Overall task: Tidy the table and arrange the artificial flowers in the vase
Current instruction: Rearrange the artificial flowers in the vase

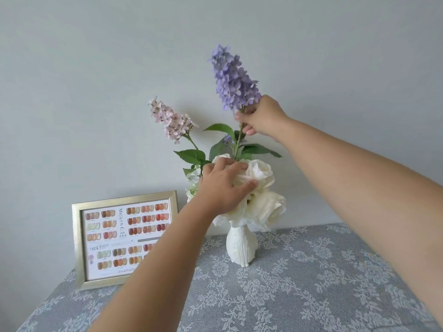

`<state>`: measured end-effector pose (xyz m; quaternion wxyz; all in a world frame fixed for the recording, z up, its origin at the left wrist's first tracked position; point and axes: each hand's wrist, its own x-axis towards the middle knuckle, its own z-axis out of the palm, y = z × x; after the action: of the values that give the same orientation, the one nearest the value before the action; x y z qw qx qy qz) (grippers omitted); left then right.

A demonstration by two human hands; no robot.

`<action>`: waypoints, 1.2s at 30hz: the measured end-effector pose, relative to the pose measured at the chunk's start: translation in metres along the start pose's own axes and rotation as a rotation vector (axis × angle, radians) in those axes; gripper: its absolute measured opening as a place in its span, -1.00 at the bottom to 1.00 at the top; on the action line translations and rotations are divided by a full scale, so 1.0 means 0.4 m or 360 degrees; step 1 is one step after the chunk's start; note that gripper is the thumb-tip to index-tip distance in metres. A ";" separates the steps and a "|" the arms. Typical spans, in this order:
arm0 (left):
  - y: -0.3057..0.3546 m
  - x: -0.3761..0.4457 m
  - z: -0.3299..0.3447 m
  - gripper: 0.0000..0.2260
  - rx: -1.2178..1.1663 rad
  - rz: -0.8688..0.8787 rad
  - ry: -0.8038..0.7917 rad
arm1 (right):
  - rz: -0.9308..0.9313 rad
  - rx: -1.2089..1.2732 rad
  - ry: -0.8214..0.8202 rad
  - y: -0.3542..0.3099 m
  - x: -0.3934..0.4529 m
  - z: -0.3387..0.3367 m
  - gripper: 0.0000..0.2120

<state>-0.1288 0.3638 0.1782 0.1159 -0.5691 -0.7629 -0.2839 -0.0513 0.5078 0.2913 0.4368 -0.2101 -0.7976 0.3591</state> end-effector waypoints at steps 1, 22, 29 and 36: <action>0.001 -0.001 -0.003 -0.44 0.0007 0.0013 0.0003 | -0.0003 -0.0005 0.0032 -0.003 0.004 0.002 -0.89; -0.002 -0.001 -0.008 -0.50 -0.0151 -0.0056 0.0003 | 0.0114 -0.0940 -0.0308 0.089 -0.048 0.057 -0.75; -0.002 -0.003 -0.009 -0.52 -0.0139 -0.0068 -0.0032 | 0.0083 -0.1144 -0.0419 0.108 -0.063 0.065 -0.84; -0.010 -0.002 -0.013 -0.55 -0.0147 -0.0076 -0.0043 | 0.0333 -0.0820 -0.0458 0.132 -0.063 0.065 -0.90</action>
<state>-0.1329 0.3594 0.1809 0.0723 -0.5592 -0.7640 -0.3138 -0.0587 0.5159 0.2282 0.2123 -0.3420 -0.8900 0.2142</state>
